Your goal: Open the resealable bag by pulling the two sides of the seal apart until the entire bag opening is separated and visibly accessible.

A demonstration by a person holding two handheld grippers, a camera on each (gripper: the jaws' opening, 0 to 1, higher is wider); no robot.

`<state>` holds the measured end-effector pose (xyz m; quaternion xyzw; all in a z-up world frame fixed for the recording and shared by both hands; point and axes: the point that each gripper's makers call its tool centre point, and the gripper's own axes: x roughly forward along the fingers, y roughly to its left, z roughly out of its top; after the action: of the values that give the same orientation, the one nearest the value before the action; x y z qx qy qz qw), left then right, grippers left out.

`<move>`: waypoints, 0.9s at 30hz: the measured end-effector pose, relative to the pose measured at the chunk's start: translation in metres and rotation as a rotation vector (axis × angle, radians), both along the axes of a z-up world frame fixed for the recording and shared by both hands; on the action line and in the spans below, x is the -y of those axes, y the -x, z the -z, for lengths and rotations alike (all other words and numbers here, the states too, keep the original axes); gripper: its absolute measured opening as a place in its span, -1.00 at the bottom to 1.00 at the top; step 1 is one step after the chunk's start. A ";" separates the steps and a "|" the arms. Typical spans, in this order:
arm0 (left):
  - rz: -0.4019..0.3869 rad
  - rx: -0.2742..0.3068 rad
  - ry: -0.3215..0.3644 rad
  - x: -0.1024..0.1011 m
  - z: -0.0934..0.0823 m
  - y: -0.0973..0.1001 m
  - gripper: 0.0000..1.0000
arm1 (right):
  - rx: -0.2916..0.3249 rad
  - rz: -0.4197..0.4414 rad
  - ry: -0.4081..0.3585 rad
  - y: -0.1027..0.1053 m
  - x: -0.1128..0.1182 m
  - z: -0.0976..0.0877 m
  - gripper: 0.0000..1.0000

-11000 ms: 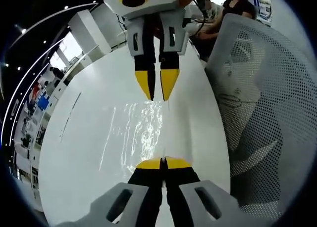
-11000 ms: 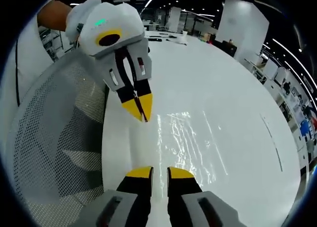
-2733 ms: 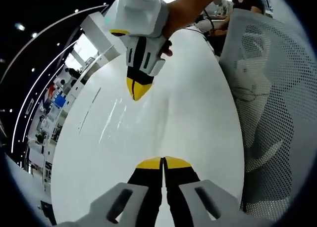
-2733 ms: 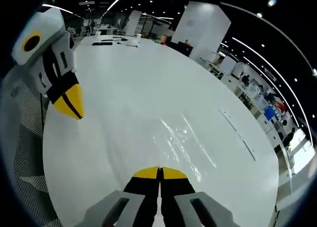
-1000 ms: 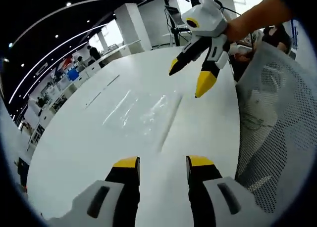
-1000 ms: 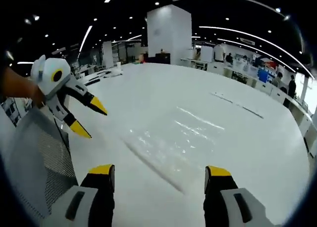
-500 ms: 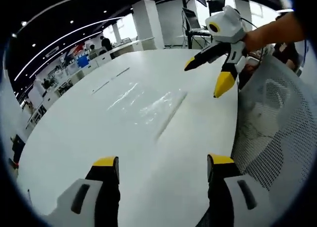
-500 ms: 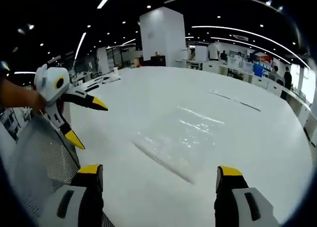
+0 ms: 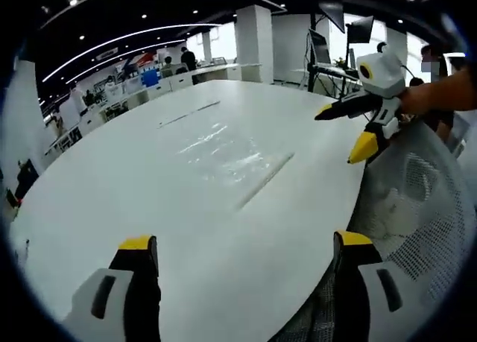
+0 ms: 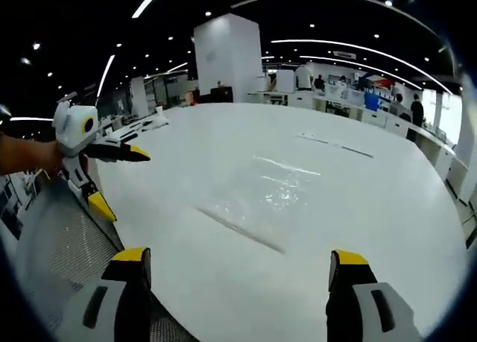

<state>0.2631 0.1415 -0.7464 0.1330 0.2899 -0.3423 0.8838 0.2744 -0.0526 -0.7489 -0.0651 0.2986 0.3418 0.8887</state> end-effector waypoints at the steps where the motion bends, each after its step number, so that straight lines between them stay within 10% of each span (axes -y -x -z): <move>1: -0.007 0.004 0.005 0.000 0.000 0.001 0.91 | 0.002 0.007 -0.006 0.001 0.000 -0.001 0.99; 27: -0.086 0.020 0.019 -0.012 0.016 0.004 0.66 | 0.054 0.067 0.001 0.011 0.001 0.002 0.94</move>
<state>0.2594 0.1537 -0.7622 0.1152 0.2834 -0.3053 0.9018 0.2631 -0.0537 -0.7510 -0.0648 0.2767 0.3100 0.9073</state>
